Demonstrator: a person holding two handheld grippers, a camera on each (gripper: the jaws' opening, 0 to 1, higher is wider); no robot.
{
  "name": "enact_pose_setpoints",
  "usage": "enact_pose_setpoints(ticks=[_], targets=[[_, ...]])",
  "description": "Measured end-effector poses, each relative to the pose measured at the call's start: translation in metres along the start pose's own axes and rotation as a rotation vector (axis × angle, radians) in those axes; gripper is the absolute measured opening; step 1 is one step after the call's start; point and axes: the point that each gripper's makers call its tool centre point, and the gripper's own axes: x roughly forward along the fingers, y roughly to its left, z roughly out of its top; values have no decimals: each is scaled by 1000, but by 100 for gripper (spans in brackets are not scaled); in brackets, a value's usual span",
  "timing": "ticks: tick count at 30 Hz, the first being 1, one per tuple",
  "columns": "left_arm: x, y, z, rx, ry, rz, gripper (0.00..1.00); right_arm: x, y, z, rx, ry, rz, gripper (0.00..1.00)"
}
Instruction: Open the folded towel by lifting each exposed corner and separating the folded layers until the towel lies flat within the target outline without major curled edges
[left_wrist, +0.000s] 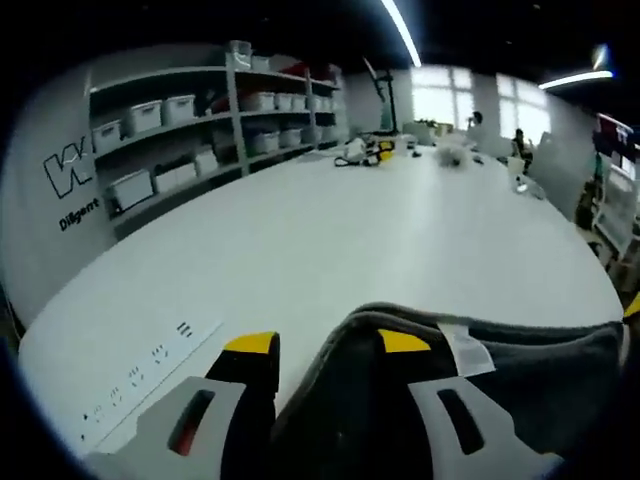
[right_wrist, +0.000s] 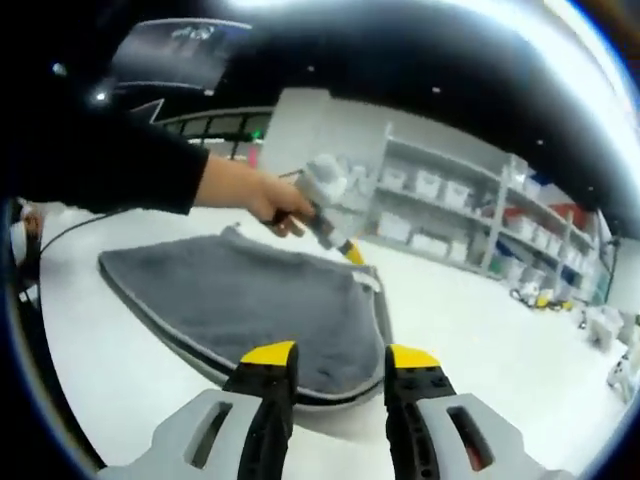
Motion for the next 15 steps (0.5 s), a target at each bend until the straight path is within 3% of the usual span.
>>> enact_pose_setpoints(ticks=[4,8,11,15], targets=[[4,-2,-5,59,25,1,36,3,7,-6,51,33,45,40],[5,-4,-5,50,22,-7,35,5,8,-14,60,67,54,43],[7,-6,-8,28,28,-4,26,5,9,-17,67,82,57,43],[7,-9,-12,22,40,-14,21,5,8,-17,77,90,57,44]])
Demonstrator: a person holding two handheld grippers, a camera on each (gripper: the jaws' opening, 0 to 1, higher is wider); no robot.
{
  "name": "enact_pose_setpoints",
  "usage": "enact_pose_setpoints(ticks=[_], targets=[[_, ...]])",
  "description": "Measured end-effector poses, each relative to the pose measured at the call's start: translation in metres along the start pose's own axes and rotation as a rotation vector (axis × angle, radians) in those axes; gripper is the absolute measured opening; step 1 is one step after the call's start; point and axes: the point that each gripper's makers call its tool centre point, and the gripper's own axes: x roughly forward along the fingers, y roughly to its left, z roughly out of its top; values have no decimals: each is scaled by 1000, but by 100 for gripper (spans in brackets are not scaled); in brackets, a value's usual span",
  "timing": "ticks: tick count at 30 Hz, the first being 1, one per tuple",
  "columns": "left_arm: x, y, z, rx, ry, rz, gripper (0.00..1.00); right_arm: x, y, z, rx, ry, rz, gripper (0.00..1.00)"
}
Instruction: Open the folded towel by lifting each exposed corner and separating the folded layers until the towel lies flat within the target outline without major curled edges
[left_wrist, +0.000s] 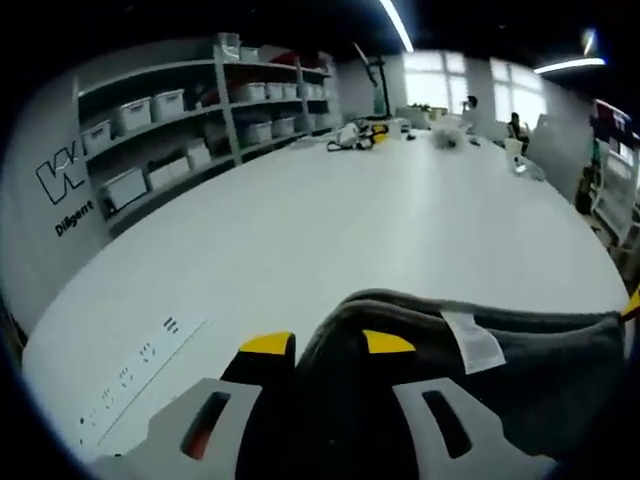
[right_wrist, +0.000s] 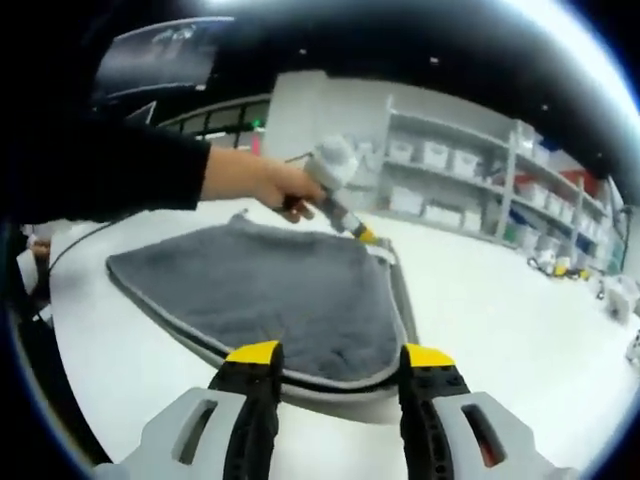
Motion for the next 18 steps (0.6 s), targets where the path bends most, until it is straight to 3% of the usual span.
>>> enact_pose_setpoints(ticks=[4,7,10,15,18], targets=[[-2,1,3,-13,-15,-3,14,0,-5,-3,26,10,-14,45],[-2,5,2,1,4,9,1,1,-7,-5,41,25,-18,45],[-2,6,3,-5,0,5,3,2,-7,-6,57,34,-17,45],[2,-2,2,6,0,-13,17,3,-4,-6,125,46,34,47],[5,-3,2,9,2,-12,17,3,-5,-7,142,50,38,46]])
